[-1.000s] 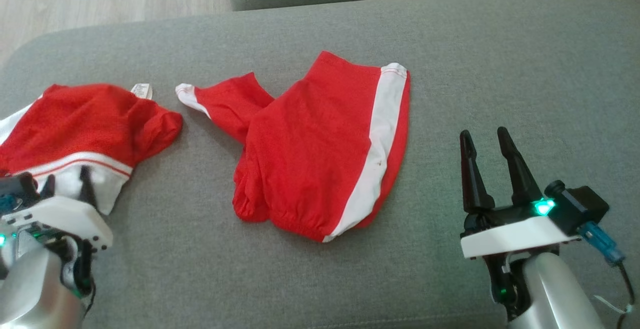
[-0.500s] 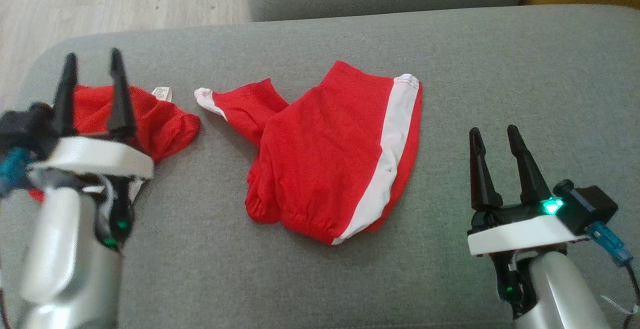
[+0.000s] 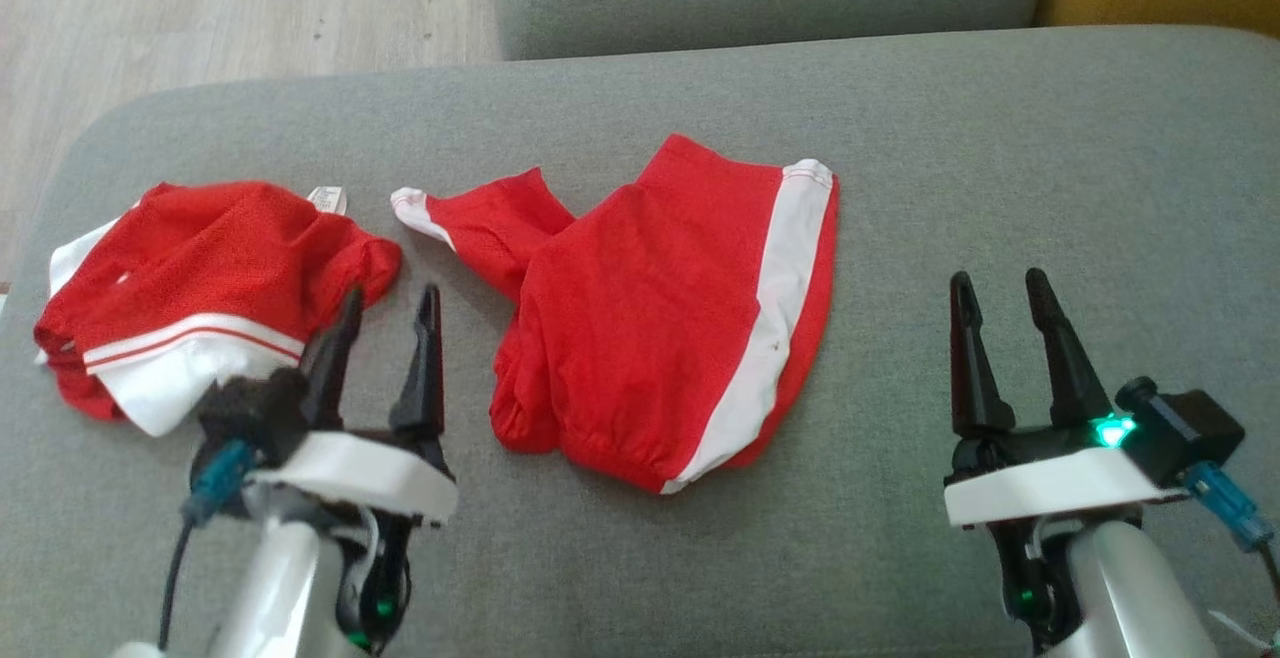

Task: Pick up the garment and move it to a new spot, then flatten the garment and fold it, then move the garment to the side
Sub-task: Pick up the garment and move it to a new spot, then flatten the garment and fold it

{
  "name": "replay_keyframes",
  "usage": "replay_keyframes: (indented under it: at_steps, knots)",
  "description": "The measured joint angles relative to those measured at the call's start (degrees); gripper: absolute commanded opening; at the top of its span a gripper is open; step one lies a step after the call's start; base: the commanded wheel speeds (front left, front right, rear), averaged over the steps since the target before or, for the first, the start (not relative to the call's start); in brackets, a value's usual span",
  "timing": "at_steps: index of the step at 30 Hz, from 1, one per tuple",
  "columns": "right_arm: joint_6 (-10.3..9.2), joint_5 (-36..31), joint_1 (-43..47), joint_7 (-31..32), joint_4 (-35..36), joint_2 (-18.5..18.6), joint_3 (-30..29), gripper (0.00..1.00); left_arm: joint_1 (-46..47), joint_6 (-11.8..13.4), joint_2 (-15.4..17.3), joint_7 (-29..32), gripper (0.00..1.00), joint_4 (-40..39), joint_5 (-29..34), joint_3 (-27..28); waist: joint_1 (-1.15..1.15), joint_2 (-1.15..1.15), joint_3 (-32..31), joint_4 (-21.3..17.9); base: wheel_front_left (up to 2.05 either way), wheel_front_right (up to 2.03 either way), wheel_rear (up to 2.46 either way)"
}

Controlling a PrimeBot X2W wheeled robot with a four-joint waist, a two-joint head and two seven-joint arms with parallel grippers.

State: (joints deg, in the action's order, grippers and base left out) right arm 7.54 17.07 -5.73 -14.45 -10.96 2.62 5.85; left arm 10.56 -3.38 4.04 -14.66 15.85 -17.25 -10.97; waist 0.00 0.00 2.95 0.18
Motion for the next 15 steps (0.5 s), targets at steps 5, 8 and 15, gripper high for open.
replay_keyframes:
  at_steps: [5, 8, 15]
  knots:
    - [0.00, 0.01, 0.42, 0.00, 0.01, -0.01, 0.02, 1.00, -2.12, 0.01, -0.76, 0.00, 1.00, 1.31, -0.55, -0.08, 0.00, 0.00, 0.08, -0.69, 0.00, 0.00, 0.00]
    - [0.00, 0.01, 0.41, 0.00, 0.04, -0.01, 0.16, 1.00, -1.90, 0.01, -0.81, 0.00, 1.00, 2.66, -0.54, -0.10, 0.00, 0.00, 0.54, -1.25, 0.00, 0.00, 0.00]
    - [0.00, 0.11, 0.25, 0.00, 0.30, -0.01, 1.07, 1.00, 5.61, 0.44, -0.78, 3.98, 1.00, 10.91, 0.34, -1.21, 0.00, 0.00, 3.16, -3.06, 0.00, 0.00, 0.00]
